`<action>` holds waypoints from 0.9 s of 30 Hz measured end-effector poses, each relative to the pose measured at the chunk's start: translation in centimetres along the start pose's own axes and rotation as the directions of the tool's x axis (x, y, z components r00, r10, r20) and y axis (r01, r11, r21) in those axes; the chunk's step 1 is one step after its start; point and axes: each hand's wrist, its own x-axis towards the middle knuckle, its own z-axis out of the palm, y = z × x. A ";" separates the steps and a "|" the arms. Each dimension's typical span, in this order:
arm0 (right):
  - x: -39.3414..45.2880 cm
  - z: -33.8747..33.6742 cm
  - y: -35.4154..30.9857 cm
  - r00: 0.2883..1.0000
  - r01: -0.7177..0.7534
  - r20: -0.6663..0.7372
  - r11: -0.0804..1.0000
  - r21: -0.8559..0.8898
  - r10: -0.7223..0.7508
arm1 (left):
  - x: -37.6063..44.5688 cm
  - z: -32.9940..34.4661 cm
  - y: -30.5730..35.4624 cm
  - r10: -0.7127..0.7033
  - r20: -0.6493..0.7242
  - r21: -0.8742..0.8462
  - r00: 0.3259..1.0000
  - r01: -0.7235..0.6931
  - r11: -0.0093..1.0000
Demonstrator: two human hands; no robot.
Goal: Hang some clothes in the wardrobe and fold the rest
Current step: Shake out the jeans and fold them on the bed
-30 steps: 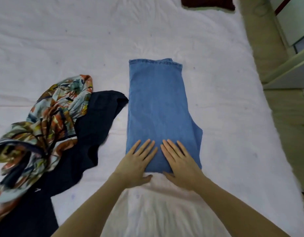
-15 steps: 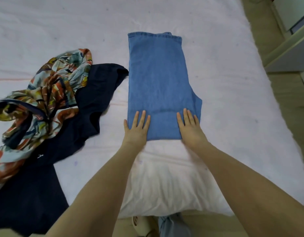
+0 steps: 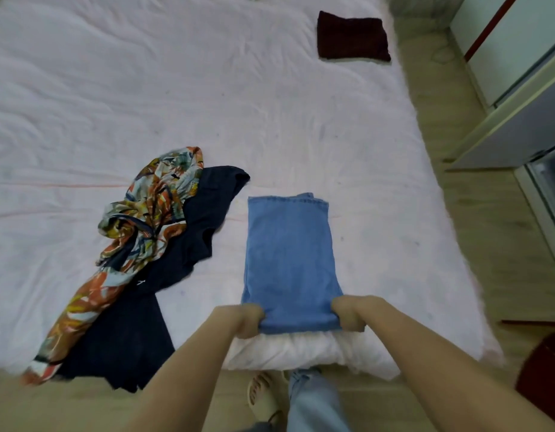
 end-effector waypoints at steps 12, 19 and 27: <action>8.2 -13.8 7.3 0.600 0.223 -0.636 0.662 0.715 0.485 | 7.5 -15.3 -4.6 -0.481 -0.706 -0.682 0.520 -0.318 0.658; 10.1 -14.0 8.7 0.593 0.471 -0.584 0.350 0.810 0.554 | 9.1 -17.4 -5.5 -0.453 -0.656 -0.753 0.604 -0.484 0.445; 5.2 -10.8 8.2 0.831 0.368 -0.531 0.551 0.749 0.167 | 4.2 -12.3 -7.1 -0.017 -0.297 -0.574 0.955 -0.164 0.802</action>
